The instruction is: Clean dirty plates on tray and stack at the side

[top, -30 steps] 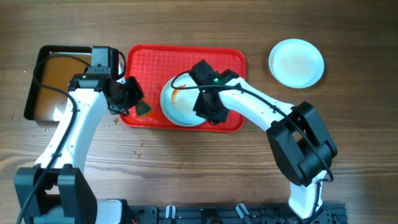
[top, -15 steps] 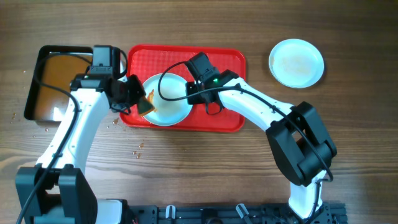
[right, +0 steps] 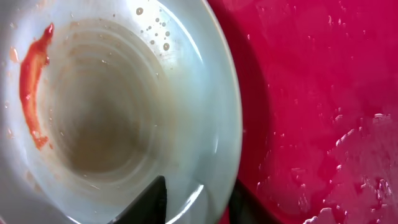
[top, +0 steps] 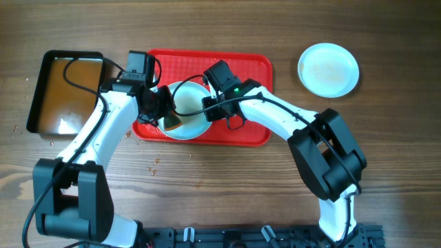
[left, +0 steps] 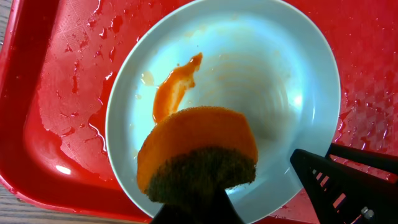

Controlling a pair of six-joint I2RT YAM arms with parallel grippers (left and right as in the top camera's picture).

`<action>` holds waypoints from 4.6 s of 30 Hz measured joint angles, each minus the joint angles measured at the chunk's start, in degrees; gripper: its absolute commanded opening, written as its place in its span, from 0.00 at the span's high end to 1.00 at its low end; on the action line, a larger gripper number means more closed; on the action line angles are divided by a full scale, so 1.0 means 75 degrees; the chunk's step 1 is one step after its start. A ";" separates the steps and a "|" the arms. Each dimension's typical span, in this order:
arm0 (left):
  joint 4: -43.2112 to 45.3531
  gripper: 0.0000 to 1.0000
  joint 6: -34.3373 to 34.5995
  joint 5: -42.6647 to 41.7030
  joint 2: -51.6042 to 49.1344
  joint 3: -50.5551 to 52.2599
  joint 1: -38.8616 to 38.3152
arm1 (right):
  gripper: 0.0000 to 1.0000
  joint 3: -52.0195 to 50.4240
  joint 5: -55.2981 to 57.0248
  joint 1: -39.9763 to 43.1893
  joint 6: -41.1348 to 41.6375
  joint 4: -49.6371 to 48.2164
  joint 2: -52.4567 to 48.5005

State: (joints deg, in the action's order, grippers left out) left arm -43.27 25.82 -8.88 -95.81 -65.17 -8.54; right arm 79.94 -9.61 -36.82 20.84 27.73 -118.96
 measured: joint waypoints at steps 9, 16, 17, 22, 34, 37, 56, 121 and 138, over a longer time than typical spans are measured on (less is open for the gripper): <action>0.0414 0.96 0.0000 0.0000 -0.0119 0.0000 0.0000 | 0.96 0.0047 0.0125 0.0093 0.0041 -0.0405 -0.0254; 0.1125 0.96 0.0003 -0.0417 -0.0895 0.0000 0.0000 | 0.96 0.0093 0.0562 0.0076 0.0495 -0.0356 -0.0254; 0.1189 0.96 0.0000 -0.0501 -0.1058 0.0000 0.0000 | 0.96 0.0143 0.0755 0.0064 0.0647 -0.0262 -0.0254; 0.1384 0.96 0.0003 -0.0627 -0.1192 0.0006 -0.0023 | 0.96 0.0178 0.1623 0.0061 0.1475 0.0052 -0.0192; 0.2699 0.96 0.0484 -0.0632 -0.1542 0.0012 -0.0854 | 0.96 0.0178 0.1679 0.0064 0.2885 0.0358 -0.0137; 0.2760 0.95 0.0545 -0.0597 -0.1941 0.0006 -0.0845 | 0.96 0.0178 0.1679 0.0064 0.2885 0.0382 -0.0137; 0.2477 0.96 -0.1236 0.2556 -0.0965 -0.0216 -0.0886 | 0.96 0.0207 0.1454 -0.0015 0.2873 0.0414 -0.0137; 0.1131 0.96 -0.0210 0.4902 -0.0656 -0.0478 -0.0729 | 0.96 0.0571 0.1851 -0.0015 0.1851 0.1177 -0.0119; 0.0335 0.96 0.0149 0.0772 -0.0583 -0.0493 0.0149 | 0.96 0.1641 0.8533 -0.0772 -0.5208 -0.0839 0.1332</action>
State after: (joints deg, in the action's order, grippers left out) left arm -40.75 26.94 -3.09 -100.18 -68.86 -7.42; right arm 92.25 54.39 -42.61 -18.22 21.43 -108.97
